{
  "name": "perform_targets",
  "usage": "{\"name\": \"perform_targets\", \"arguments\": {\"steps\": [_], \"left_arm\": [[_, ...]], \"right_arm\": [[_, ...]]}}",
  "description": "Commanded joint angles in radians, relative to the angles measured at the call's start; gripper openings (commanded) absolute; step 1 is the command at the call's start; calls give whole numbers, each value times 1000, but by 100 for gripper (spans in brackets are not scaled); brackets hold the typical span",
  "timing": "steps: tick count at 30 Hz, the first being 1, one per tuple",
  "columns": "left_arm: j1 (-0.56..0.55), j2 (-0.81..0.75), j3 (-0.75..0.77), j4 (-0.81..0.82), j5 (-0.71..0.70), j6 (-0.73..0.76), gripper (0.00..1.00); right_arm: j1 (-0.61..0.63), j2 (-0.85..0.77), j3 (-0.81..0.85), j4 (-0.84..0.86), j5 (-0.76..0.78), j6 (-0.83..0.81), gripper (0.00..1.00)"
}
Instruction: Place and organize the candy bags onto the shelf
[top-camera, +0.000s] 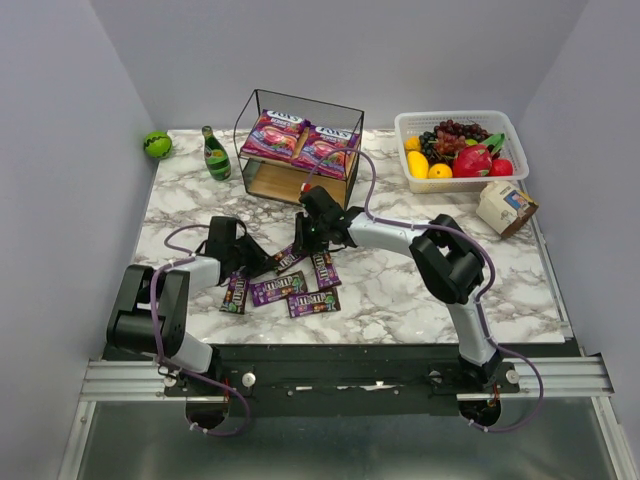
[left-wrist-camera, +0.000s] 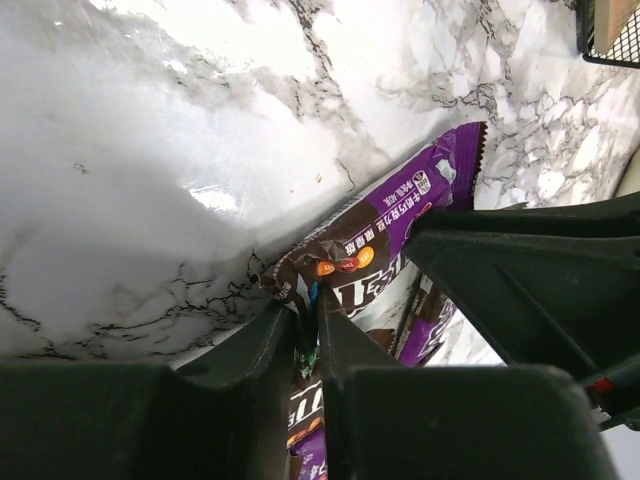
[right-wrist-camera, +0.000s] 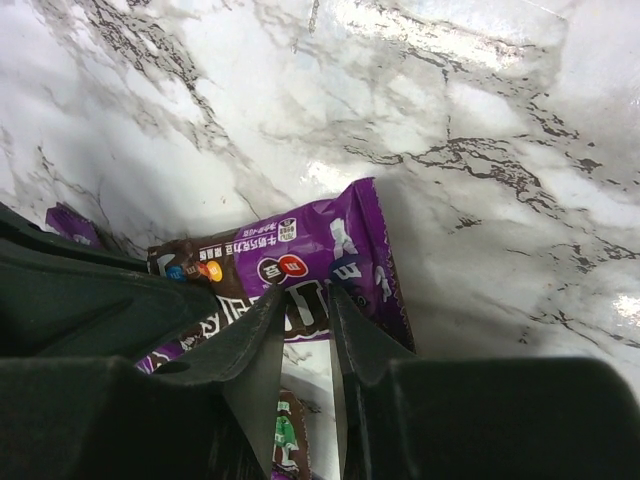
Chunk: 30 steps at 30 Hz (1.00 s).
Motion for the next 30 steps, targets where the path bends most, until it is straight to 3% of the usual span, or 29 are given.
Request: {"name": "perform_targets", "arguments": {"steps": [1, 4, 18, 30], "left_arm": [[3, 20, -28, 26, 5, -28, 15], [15, -15, -25, 9, -4, -30, 0], [114, -158, 92, -35, 36, -76, 0], [137, 46, 234, 262, 19, -289, 0]], "right_arm": [[3, 40, -14, -93, 50, 19, 32], [3, -3, -31, -97, 71, 19, 32], [5, -396, -115, -127, 203, -15, 36], [2, -715, -281, -222, 343, -3, 43]]}}
